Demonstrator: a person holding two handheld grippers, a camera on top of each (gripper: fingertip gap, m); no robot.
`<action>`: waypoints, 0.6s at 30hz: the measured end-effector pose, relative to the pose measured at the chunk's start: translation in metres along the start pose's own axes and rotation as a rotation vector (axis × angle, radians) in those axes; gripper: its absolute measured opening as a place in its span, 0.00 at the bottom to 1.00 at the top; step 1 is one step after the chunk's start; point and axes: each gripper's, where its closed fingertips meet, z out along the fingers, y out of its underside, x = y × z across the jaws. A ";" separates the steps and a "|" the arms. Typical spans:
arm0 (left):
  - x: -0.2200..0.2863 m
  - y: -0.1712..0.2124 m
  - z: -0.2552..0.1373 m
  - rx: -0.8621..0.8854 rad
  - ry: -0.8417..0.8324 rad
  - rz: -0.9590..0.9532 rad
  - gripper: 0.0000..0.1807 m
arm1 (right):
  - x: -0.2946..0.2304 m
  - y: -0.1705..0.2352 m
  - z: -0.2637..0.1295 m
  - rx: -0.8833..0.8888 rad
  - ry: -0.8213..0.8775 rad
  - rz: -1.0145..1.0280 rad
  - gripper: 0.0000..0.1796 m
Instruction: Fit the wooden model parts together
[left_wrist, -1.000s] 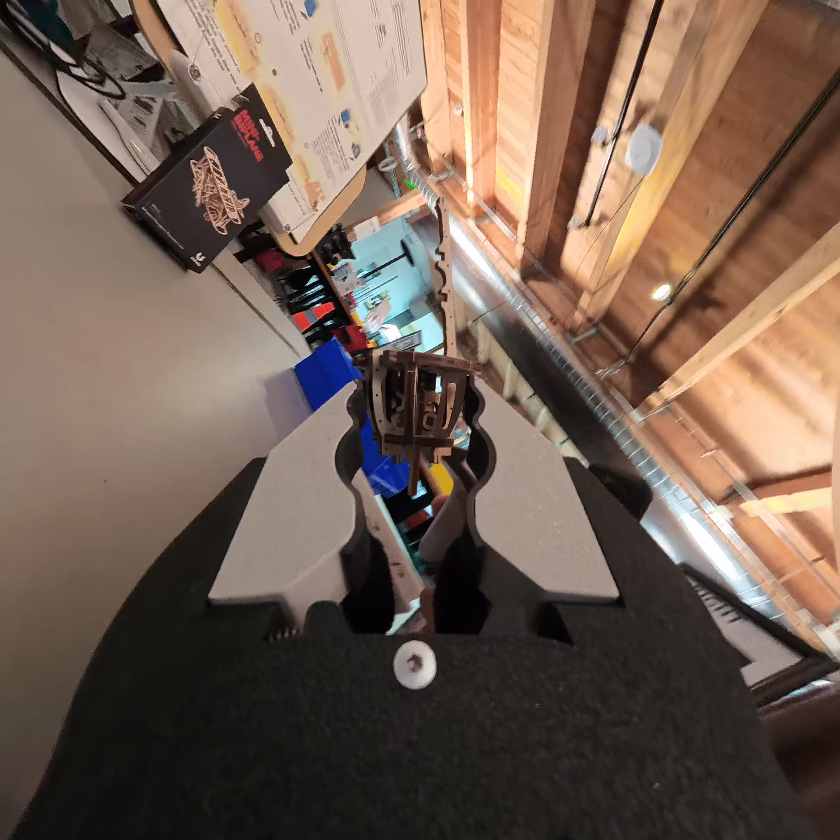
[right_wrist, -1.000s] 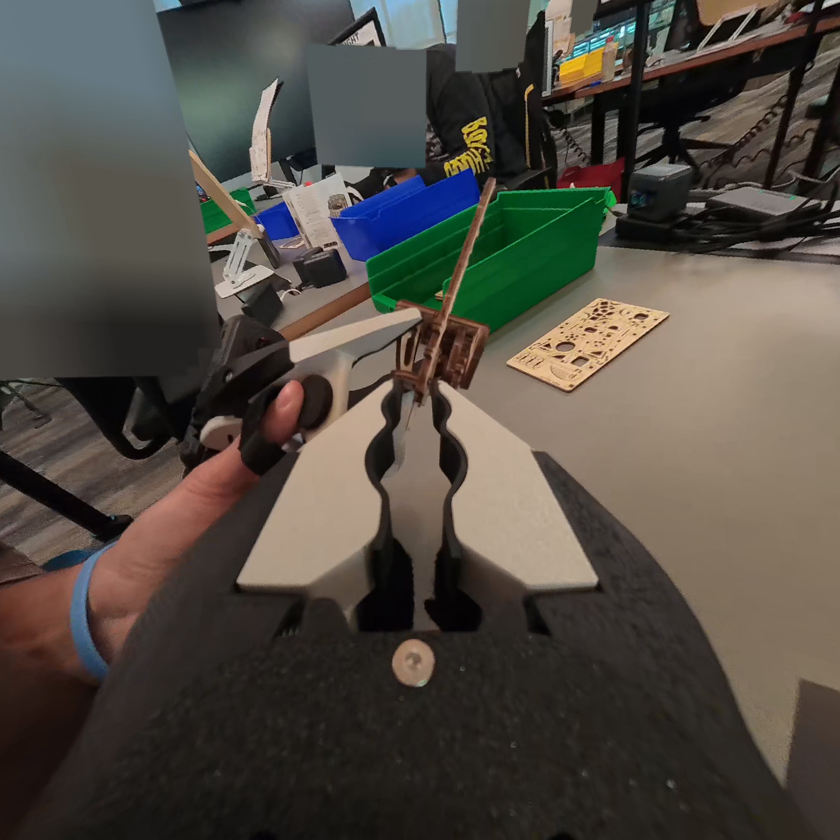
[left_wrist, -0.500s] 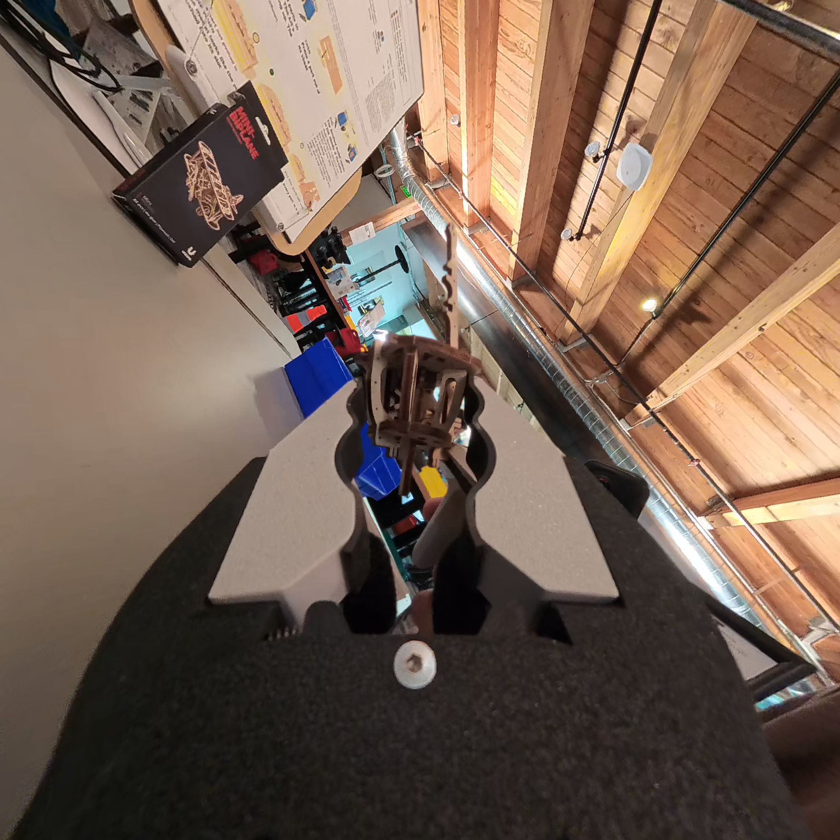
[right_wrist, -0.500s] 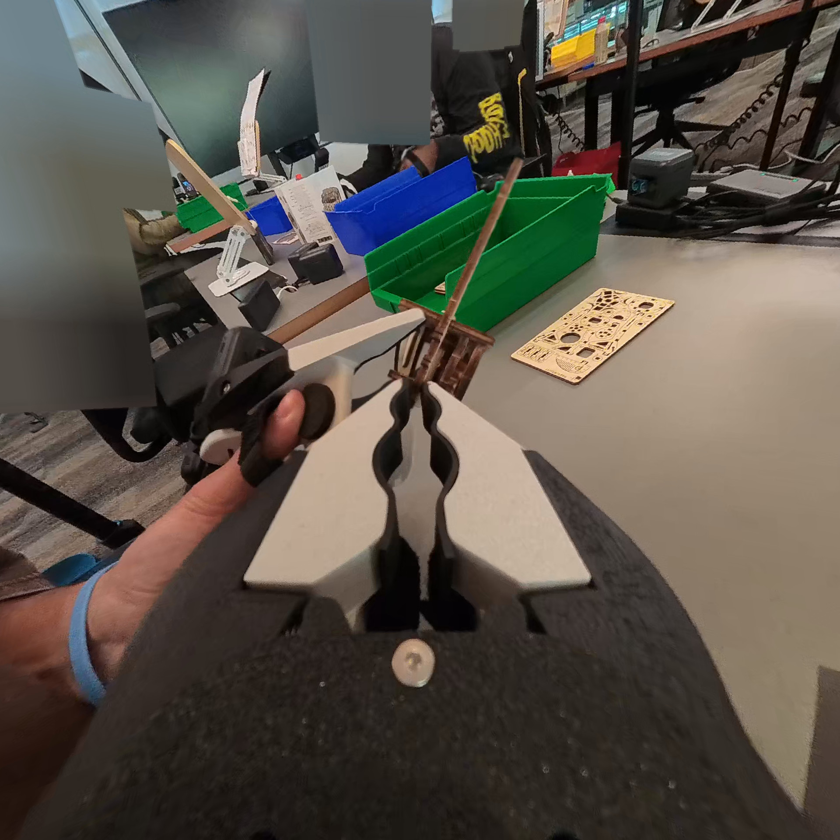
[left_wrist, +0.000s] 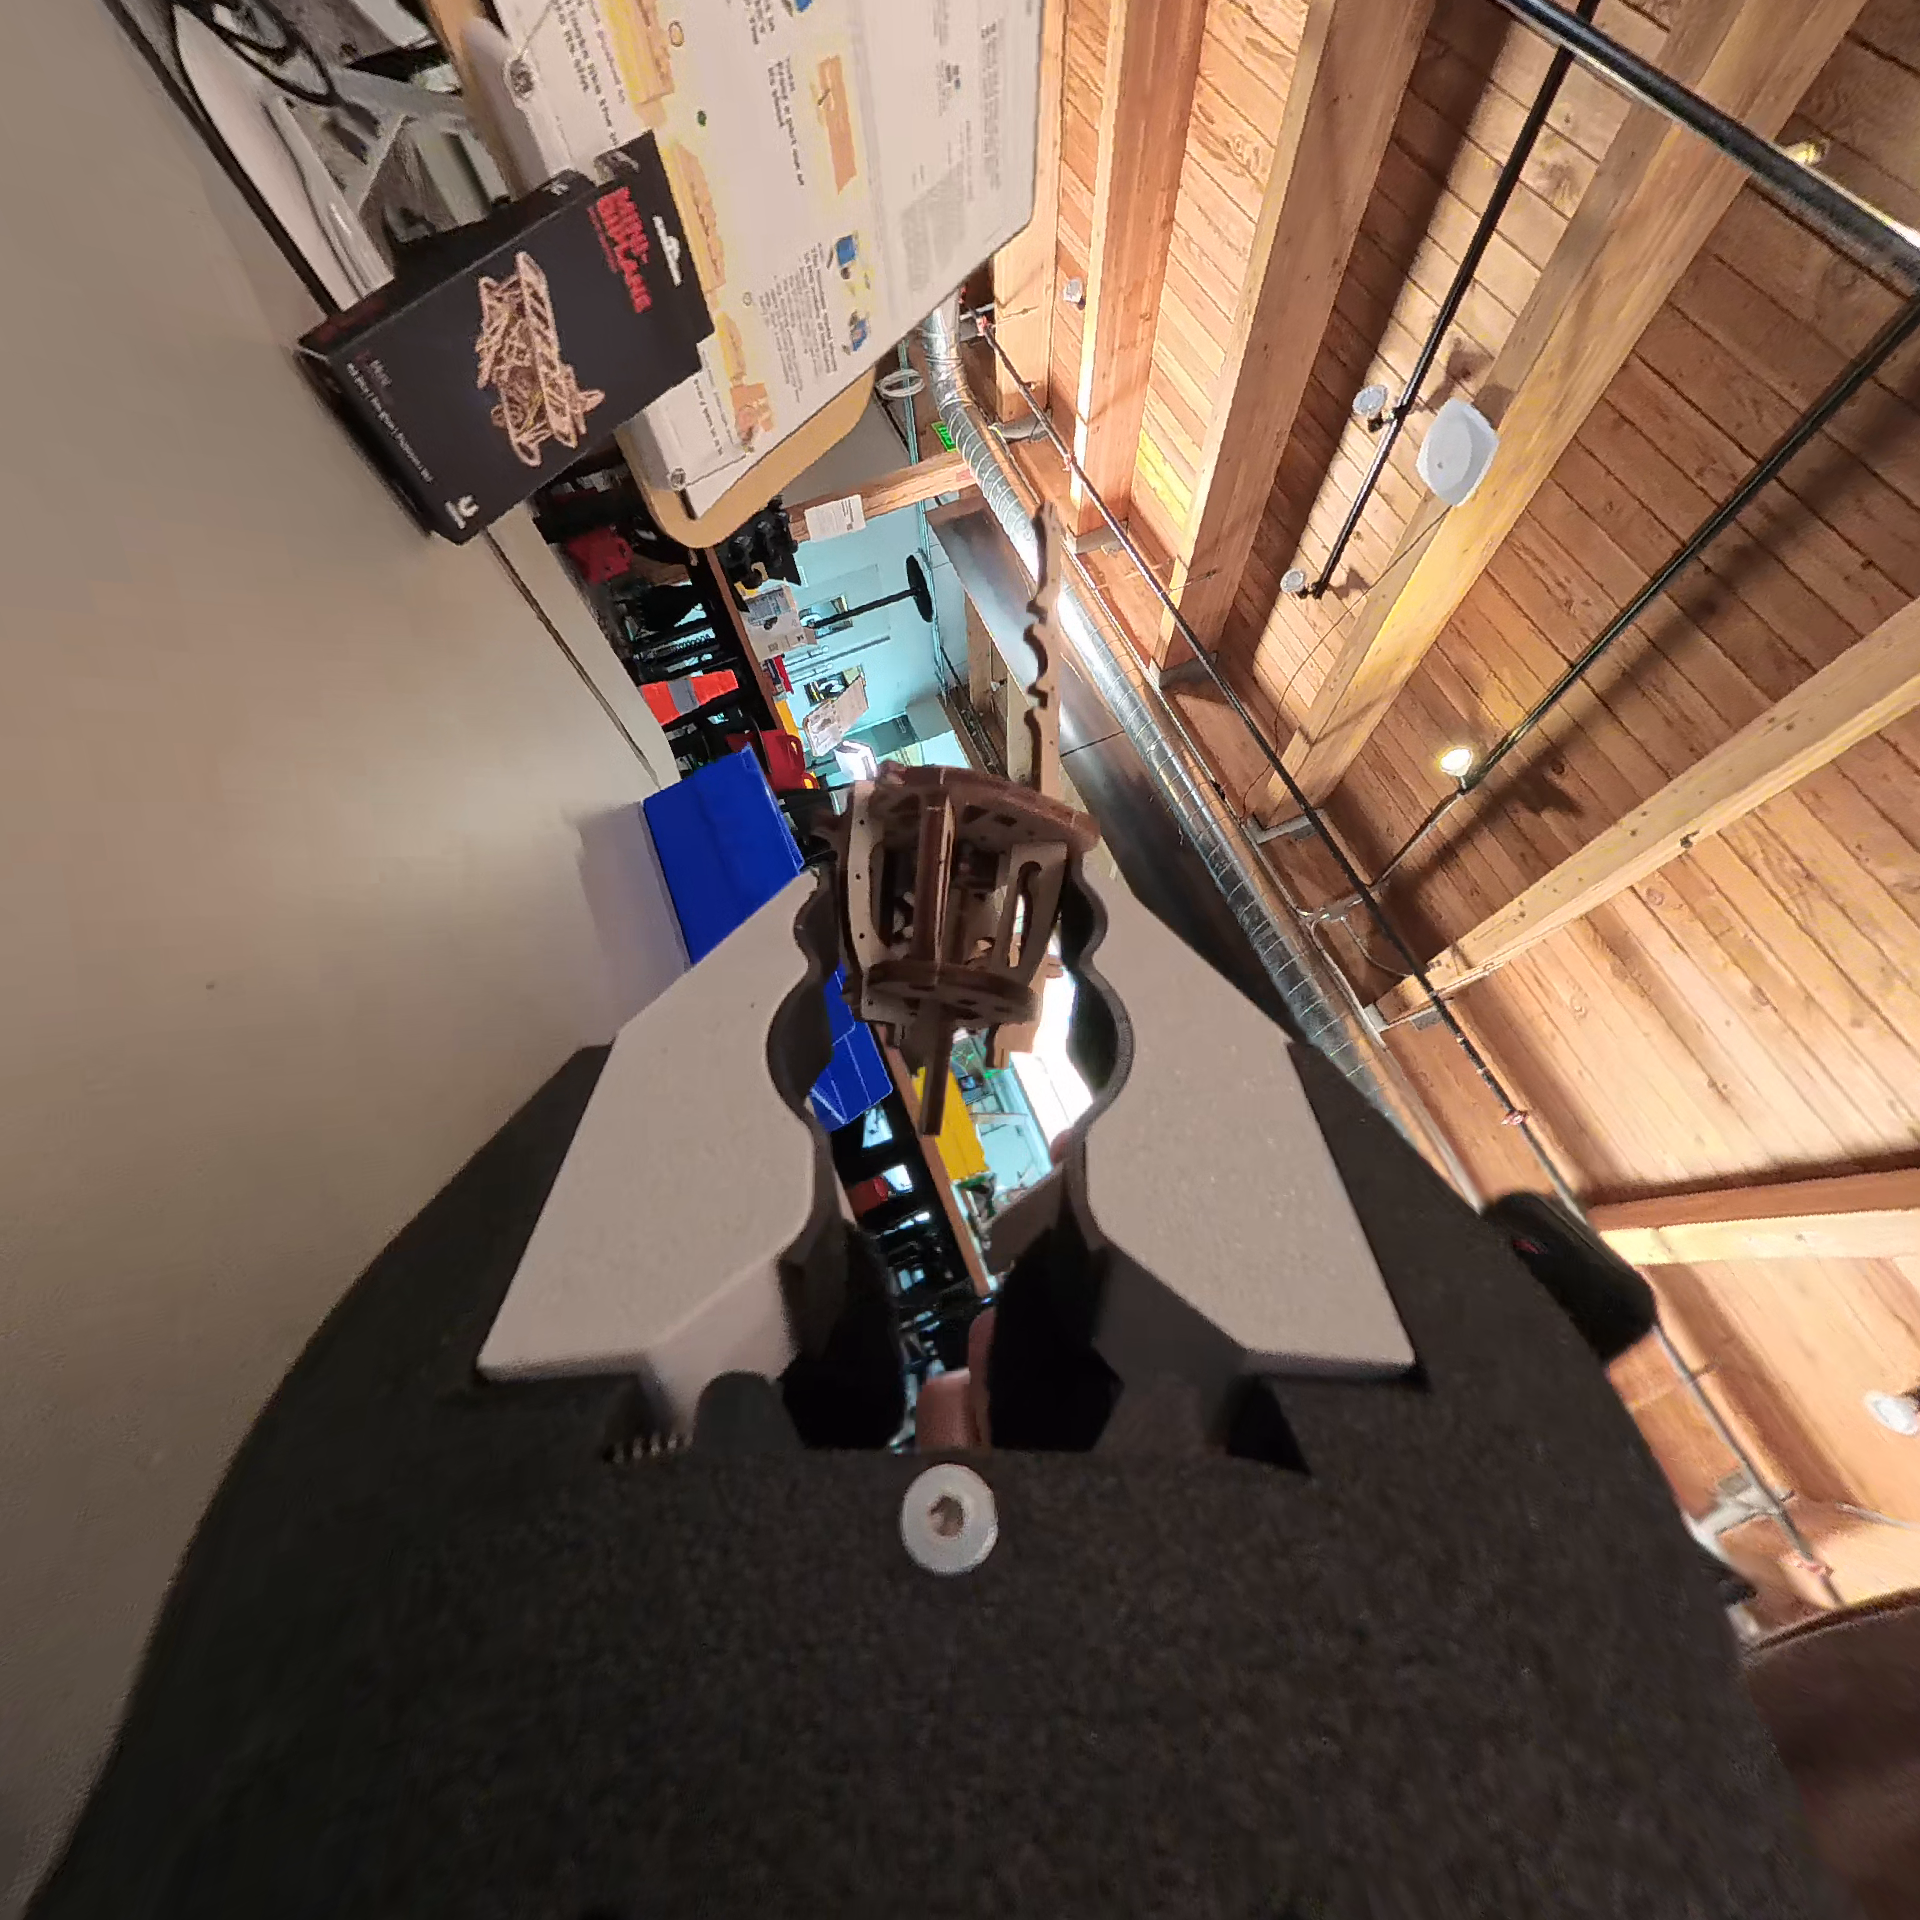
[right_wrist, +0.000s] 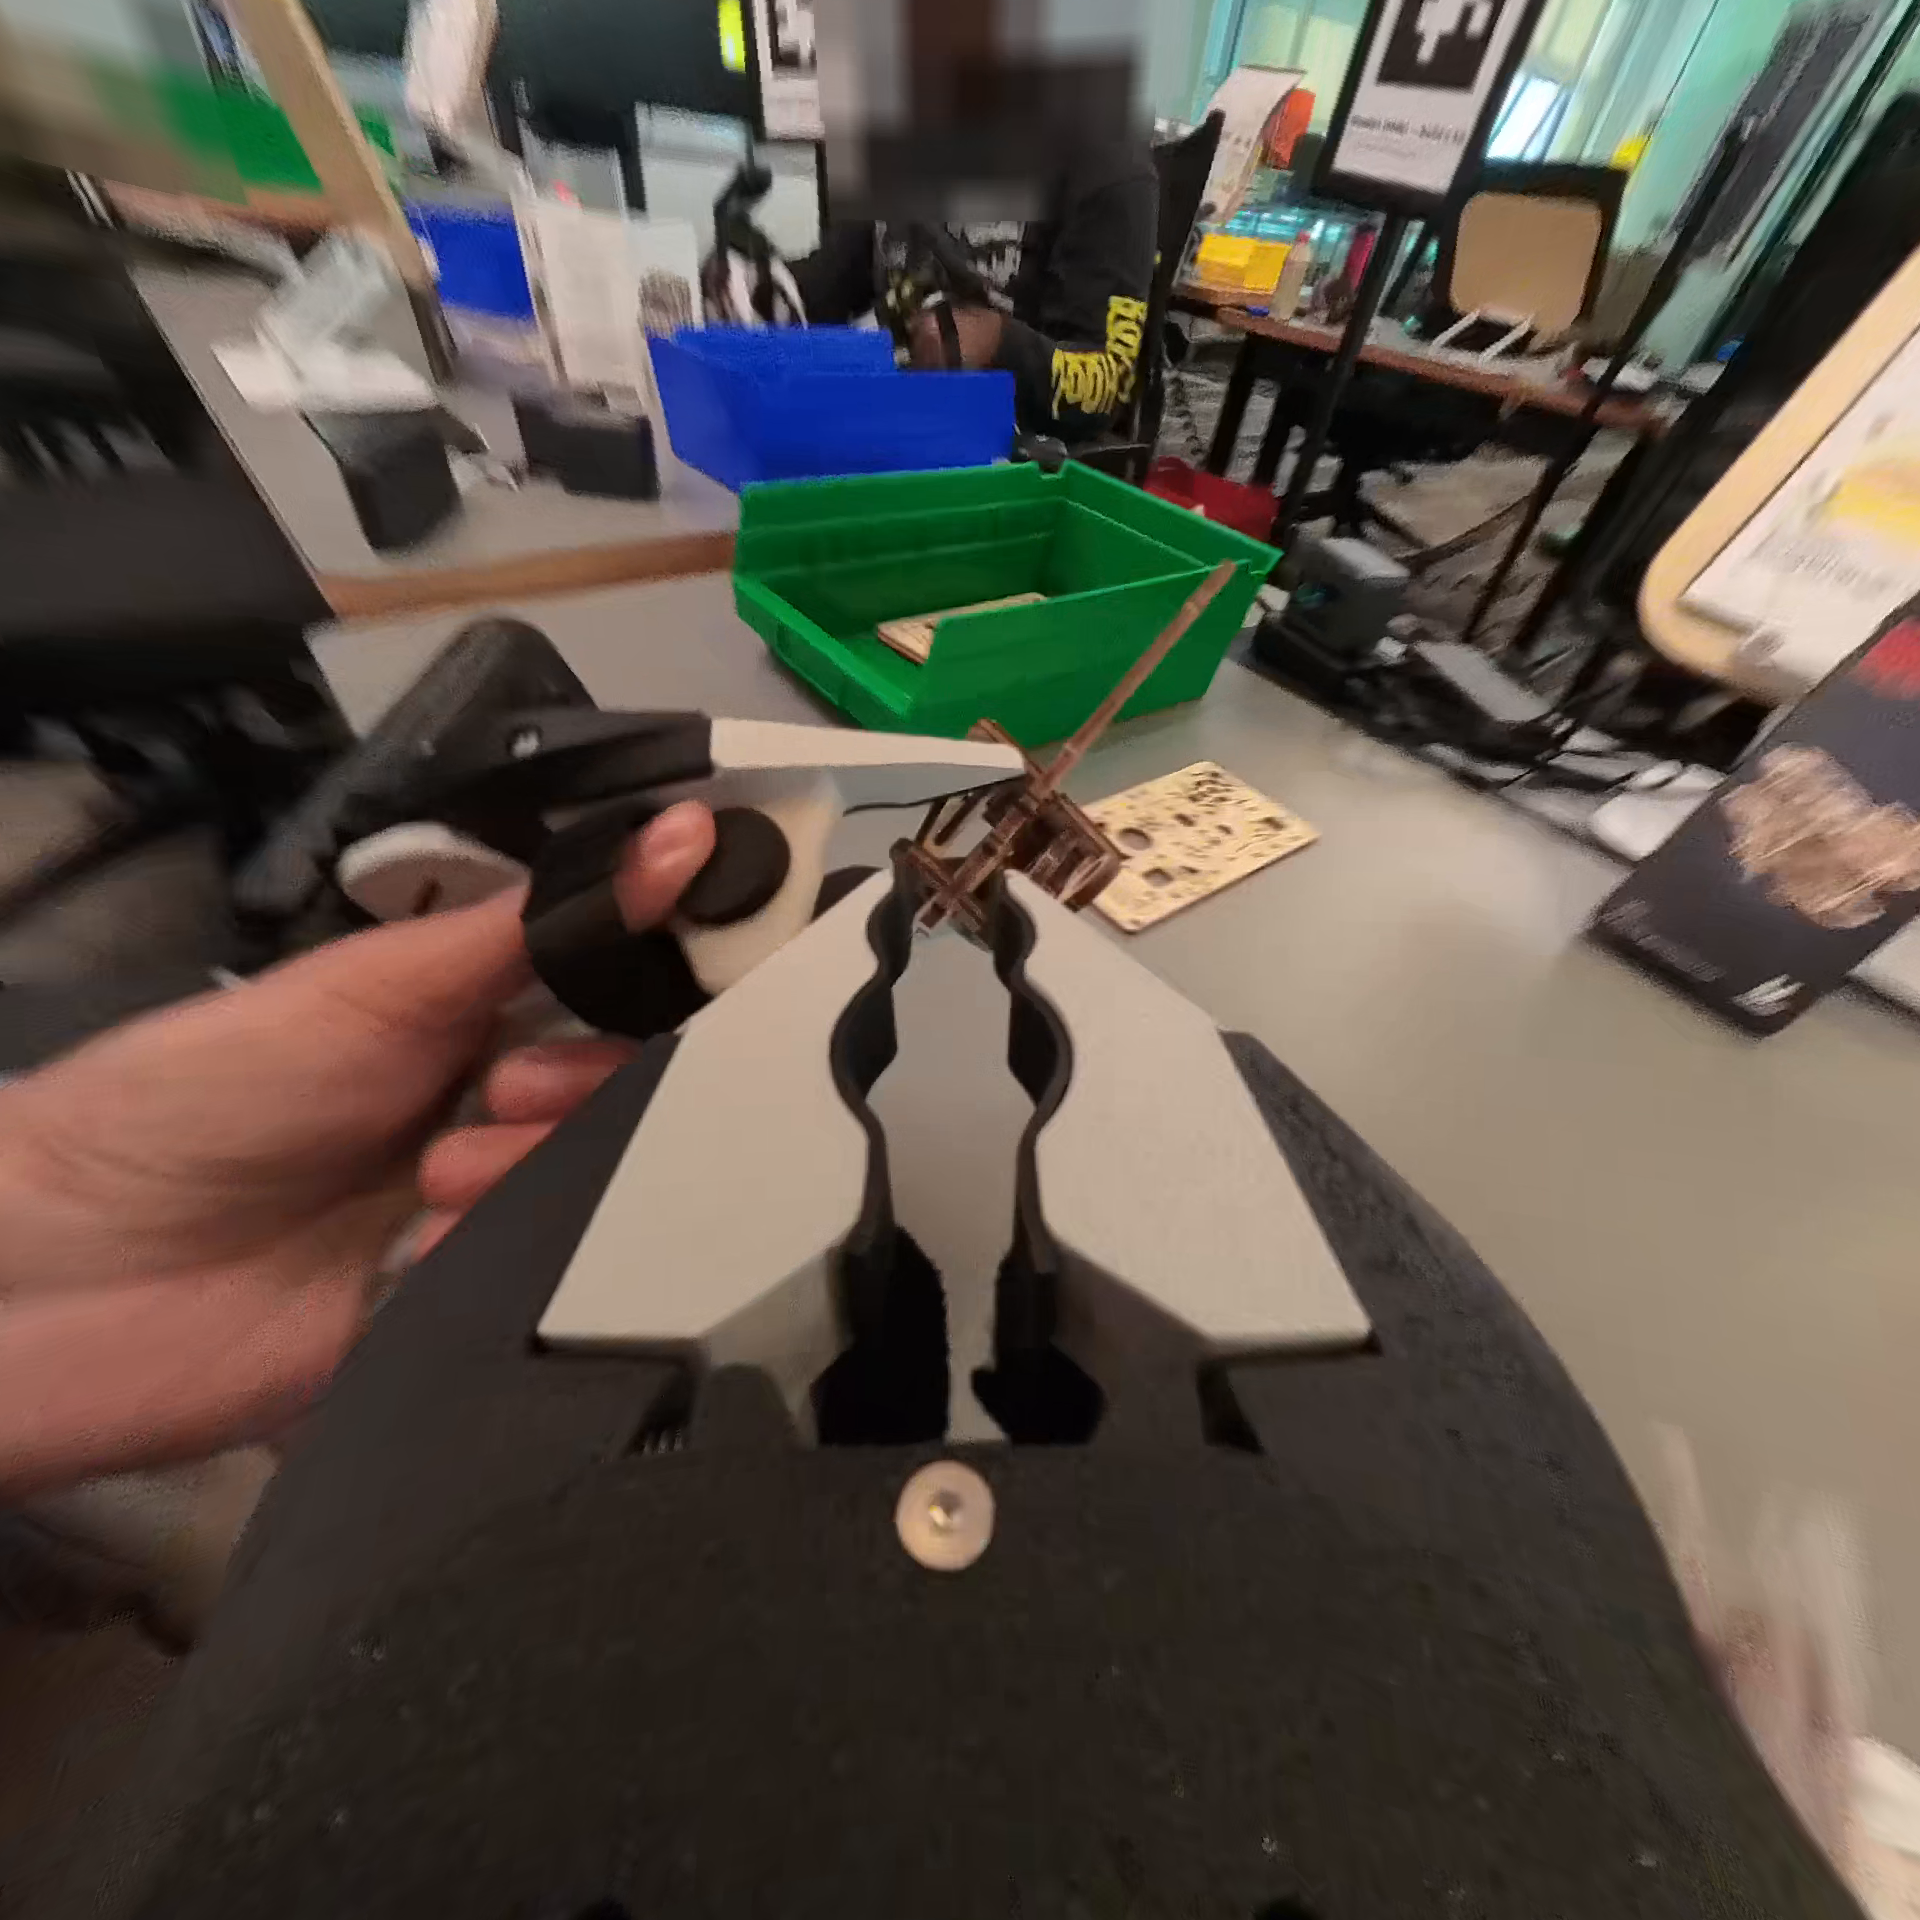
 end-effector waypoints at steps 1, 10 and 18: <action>-0.003 0.001 0.000 0.000 -0.002 -0.031 0.22 | 0.000 0.003 0.001 -0.025 0.024 -0.096 0.08; -0.028 0.015 -0.007 0.006 0.029 -0.596 0.22 | -0.010 0.033 0.006 -0.052 0.037 -0.874 0.21; -0.014 0.035 -0.007 -0.089 0.002 -0.652 0.22 | -0.020 0.036 -0.010 0.015 -0.075 -1.062 0.17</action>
